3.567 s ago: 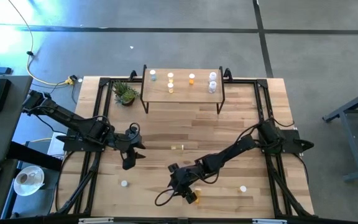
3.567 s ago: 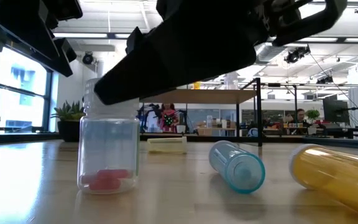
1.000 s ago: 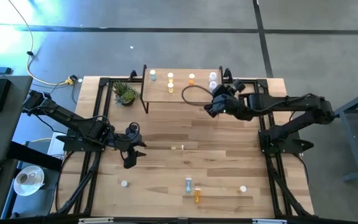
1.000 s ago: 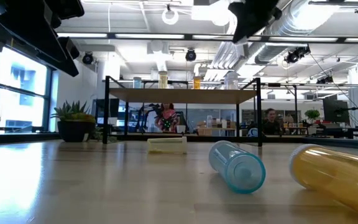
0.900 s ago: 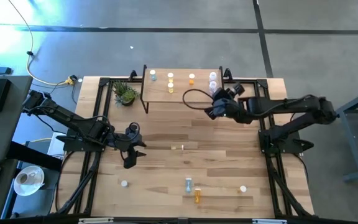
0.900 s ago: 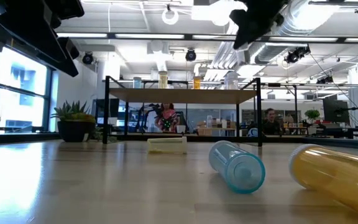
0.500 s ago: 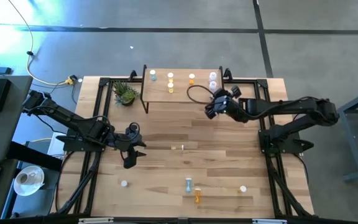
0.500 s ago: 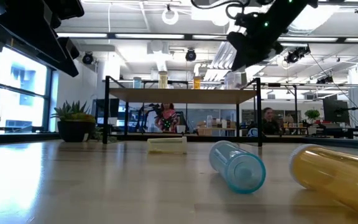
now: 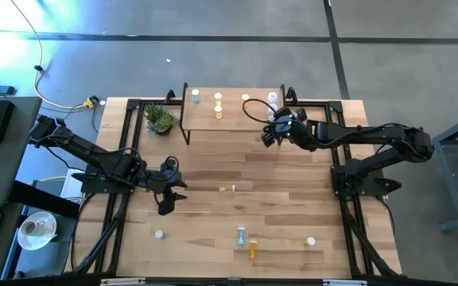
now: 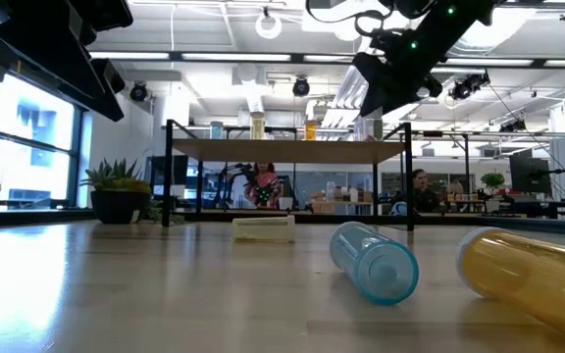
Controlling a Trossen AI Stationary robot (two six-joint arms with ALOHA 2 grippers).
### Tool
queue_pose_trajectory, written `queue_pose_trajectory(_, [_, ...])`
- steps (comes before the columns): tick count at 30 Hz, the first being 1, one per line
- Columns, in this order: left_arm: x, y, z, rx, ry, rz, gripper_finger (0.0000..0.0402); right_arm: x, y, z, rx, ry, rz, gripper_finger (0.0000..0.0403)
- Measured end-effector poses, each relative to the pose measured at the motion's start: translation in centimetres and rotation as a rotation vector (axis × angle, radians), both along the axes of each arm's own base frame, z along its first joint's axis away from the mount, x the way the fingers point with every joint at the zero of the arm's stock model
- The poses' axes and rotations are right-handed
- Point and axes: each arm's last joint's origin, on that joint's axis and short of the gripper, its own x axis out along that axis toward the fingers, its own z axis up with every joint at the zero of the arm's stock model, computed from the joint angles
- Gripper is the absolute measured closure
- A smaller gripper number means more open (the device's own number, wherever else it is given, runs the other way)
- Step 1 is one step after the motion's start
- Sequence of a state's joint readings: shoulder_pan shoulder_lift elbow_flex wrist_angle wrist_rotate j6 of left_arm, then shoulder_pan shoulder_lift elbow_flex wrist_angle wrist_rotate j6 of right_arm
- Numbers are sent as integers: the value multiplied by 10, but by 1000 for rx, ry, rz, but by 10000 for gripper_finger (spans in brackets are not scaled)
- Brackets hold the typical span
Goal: Pick and place medicine bottles onto shelf by color
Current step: Put the transparent pill bottle on the shelf aligned with the transparent pill bottles
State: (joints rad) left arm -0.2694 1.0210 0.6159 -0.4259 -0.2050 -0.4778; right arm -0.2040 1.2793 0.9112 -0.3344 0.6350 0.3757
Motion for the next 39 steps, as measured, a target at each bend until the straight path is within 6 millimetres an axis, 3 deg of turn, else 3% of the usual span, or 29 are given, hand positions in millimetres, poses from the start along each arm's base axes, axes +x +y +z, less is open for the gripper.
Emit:
queue_pose_trajectory(10, [0, 0, 0, 0, 0, 0, 204, -1, -2, 0, 2, 1, -17, 246])
queue_pose_trajectory(39, [0, 0, 0, 0, 1, 1, 204, -2, -2, -1, 3, 7, -31, 245])
